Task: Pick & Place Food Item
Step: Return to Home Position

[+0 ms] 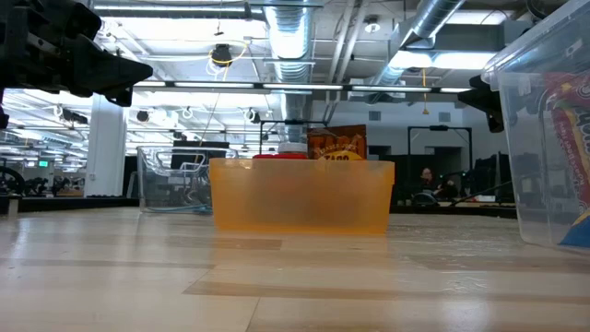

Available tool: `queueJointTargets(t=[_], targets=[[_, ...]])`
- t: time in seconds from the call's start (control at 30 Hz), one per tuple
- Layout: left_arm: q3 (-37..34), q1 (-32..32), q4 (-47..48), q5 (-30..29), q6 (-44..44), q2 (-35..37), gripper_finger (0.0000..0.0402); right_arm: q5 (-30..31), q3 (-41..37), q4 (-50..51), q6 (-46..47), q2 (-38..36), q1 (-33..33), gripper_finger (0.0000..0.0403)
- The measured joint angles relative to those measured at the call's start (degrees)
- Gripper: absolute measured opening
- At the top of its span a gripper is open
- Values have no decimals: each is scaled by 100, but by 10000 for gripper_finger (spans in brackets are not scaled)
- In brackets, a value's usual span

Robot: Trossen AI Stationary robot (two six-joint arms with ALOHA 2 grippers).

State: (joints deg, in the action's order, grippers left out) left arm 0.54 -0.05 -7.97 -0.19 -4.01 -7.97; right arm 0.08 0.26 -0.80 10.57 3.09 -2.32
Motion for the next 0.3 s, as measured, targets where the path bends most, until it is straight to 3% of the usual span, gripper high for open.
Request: queueJointTargets(t=[0.3], targets=[[0,2,0,0,0,0,3,1,1,0,0,0,1,154]])
